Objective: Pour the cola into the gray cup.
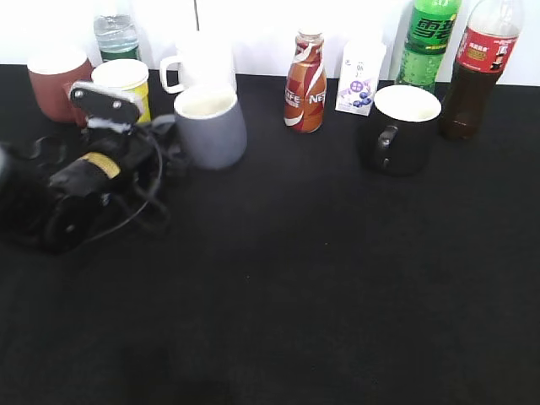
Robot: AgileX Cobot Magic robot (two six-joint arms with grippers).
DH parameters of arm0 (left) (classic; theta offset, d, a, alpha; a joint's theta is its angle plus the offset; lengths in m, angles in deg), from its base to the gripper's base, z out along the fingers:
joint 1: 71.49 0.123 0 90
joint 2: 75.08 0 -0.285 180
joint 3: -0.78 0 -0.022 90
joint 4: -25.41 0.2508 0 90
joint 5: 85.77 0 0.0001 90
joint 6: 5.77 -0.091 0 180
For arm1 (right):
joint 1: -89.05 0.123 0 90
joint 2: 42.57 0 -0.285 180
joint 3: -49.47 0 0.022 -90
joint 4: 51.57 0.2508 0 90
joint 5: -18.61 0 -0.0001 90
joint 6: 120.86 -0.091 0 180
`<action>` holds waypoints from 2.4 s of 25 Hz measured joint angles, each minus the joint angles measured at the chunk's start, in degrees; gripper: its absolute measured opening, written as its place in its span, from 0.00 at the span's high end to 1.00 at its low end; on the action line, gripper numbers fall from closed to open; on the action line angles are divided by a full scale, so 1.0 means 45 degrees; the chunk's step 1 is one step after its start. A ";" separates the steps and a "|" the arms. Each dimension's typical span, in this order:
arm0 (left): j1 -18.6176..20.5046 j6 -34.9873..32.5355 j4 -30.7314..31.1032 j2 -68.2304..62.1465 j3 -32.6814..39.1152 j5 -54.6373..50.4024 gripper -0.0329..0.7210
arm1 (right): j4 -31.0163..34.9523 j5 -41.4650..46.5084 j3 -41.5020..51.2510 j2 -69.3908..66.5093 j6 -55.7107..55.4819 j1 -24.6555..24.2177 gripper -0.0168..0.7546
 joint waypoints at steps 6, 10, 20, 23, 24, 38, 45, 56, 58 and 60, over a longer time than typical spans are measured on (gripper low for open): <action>-0.0039 0.0126 0.1634 0.1816 0.1088 -0.0479 0.89 | 0.0000 0.0000 0.0000 0.0000 0.0000 0.0000 0.22; -0.0039 0.0366 0.2165 0.2833 0.1783 -0.0369 0.89 | 0.0061 -0.1764 -0.0224 -0.0420 -0.0008 0.0000 0.22; -0.0039 0.1129 0.4296 0.3183 0.2594 0.1441 0.89 | -0.0157 -2.3423 0.2582 -1.5184 -0.0008 0.0000 0.22; -0.0039 0.1129 0.4318 0.3183 0.2594 0.1441 0.89 | -0.1059 -2.5791 0.0786 -2.0090 -0.1071 0.0000 0.22; -0.0039 0.1129 0.4322 0.3183 0.2594 0.1441 0.89 | -0.1623 -2.5833 0.0153 -2.1042 -0.2095 -0.0016 0.22; -0.0039 0.1129 0.4445 0.3183 0.2594 0.1909 0.89 | -0.9882 -2.5506 -0.6001 -2.6285 -0.5872 -0.2563 0.20; -0.0039 0.1129 0.4485 0.3183 0.2594 0.1918 0.89 | -0.8287 -2.5880 -0.7364 -2.7865 -0.5141 -0.1492 0.17; -0.0039 0.1129 0.4592 0.3183 0.2594 0.1918 0.89 | -0.8497 -2.7026 -0.7335 -2.8347 -0.4387 -0.1436 0.44; -0.0039 0.1129 0.4619 0.3183 0.2594 0.1918 0.89 | -0.8497 -2.7026 -0.6431 -2.6961 -0.3962 -0.1436 0.45; -0.0039 0.1129 0.4758 0.3183 0.2594 0.1918 0.89 | -0.8632 -2.7156 -0.5816 -2.5117 -0.3899 -0.1436 0.45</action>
